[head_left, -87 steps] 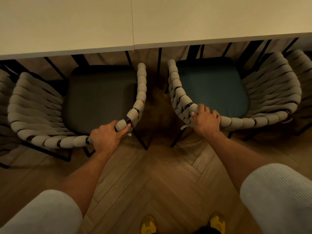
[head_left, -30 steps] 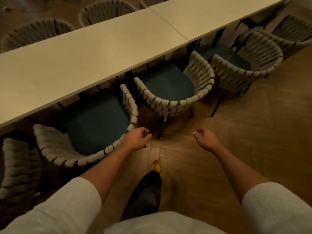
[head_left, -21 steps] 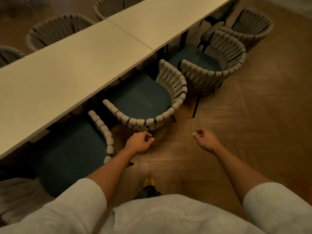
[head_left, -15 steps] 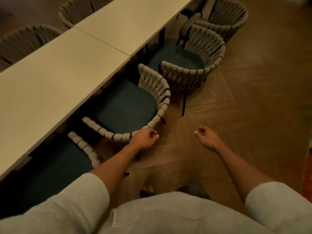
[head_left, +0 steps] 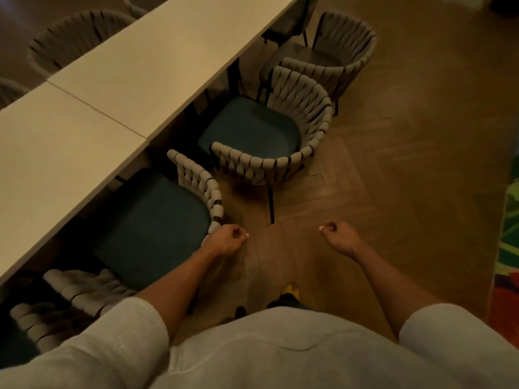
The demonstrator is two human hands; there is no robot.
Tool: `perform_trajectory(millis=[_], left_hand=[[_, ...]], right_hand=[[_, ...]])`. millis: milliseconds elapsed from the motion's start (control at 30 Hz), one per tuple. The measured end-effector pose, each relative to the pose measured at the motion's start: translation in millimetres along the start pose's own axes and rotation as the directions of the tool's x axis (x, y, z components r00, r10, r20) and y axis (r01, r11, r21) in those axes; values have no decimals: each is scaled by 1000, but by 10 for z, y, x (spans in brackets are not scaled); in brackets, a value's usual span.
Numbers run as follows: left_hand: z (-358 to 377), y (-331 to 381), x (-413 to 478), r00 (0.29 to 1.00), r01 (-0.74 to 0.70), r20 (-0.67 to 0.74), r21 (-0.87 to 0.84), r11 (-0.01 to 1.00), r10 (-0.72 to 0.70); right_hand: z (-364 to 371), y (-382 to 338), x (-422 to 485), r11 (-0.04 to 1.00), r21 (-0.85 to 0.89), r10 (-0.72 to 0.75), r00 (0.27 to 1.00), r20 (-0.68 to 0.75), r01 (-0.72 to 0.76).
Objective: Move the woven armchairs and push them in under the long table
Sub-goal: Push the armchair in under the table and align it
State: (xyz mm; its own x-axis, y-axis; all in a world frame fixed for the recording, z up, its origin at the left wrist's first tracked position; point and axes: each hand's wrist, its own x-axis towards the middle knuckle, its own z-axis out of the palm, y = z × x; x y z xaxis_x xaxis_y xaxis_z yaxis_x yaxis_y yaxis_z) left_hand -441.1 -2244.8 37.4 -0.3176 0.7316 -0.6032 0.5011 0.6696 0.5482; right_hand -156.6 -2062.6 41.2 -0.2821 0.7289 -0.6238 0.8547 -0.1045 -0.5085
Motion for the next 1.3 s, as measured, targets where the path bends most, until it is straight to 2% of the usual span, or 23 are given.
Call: perform_trajectory(millis=[267, 433, 700, 900, 1033, 1167, 1300], left_hand=[[-111, 1012, 938, 994, 67, -68, -269, 961, -89], [-391, 1321, 1689, 975, 145, -108, -362, 921, -196], [-903, 1712, 2936, 927, 223, -162, -486, 845, -338], [-1106, 1863, 3433, 884, 258, -165, -608, 751, -437], [-1066, 1807, 3595, 790, 324, -168, -703, 634, -589], [-1052, 1770, 3702, 640, 358, -166, -799, 483, -750], [-1003, 1818, 3836, 456, 347, -162, -873, 343, -875]], right_hand=[[-1215, -621, 1160, 994, -74, -73, 997, 26, 75], [-1587, -1035, 1907, 990, -96, -99, 991, 90, 107], [-2216, -1726, 3055, 970, -202, -119, 990, 74, 132], [-2478, -2318, 3853, 928, -318, -169, 981, 99, 192], [-2570, -2637, 4537, 884, -390, -194, 960, 200, 259], [-2691, -3065, 5241, 803, -509, -172, 938, 300, 310], [-2737, -3281, 5950, 728, -582, -193, 923, 334, 362]])
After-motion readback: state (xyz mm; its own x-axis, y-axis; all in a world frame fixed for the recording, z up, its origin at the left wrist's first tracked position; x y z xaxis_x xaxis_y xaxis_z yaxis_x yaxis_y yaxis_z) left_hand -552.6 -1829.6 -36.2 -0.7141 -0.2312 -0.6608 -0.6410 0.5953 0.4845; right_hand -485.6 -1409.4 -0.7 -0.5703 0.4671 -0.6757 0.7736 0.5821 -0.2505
